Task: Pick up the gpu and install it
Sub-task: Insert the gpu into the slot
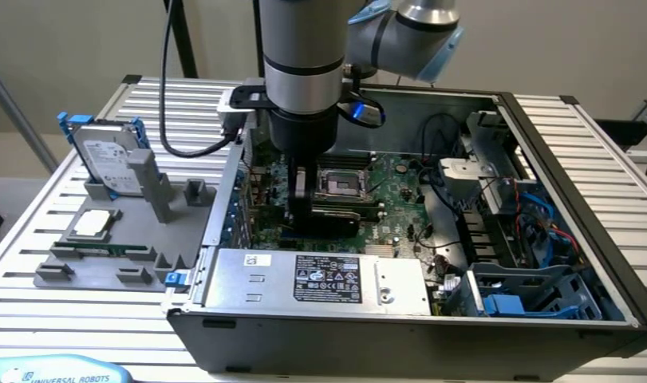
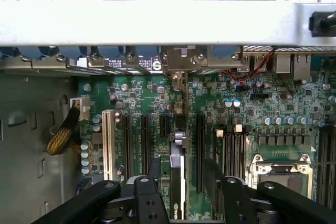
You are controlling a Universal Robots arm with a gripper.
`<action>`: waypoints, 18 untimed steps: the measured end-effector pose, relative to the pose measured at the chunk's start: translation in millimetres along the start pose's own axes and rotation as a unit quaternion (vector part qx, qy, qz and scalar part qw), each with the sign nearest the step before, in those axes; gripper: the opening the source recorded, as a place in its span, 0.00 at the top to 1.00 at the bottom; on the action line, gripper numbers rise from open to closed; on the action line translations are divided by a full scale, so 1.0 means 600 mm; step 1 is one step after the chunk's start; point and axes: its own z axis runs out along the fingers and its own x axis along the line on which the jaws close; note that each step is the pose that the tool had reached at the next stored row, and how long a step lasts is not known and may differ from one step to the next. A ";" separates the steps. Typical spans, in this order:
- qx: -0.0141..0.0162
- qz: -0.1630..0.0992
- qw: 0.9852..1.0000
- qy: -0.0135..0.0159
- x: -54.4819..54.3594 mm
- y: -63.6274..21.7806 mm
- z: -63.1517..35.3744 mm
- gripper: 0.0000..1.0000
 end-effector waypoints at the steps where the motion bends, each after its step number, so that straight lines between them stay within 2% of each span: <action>1: 0.000 0.000 1.000 0.000 -0.001 0.000 -0.001 0.56; 2: 0.000 0.000 1.000 0.000 -0.002 0.000 -0.001 0.62; 3: 0.000 0.000 1.000 0.000 -0.003 0.000 -0.001 0.62; 5: 0.000 0.000 1.000 0.000 -0.007 0.001 -0.001 0.74; 8: 0.000 0.000 1.000 0.000 -0.011 0.004 -0.001 0.80; 10: 0.000 0.000 1.000 0.000 -0.011 0.009 -0.001 0.89; 18: 0.000 0.000 1.000 0.001 -0.011 0.021 0.003 0.89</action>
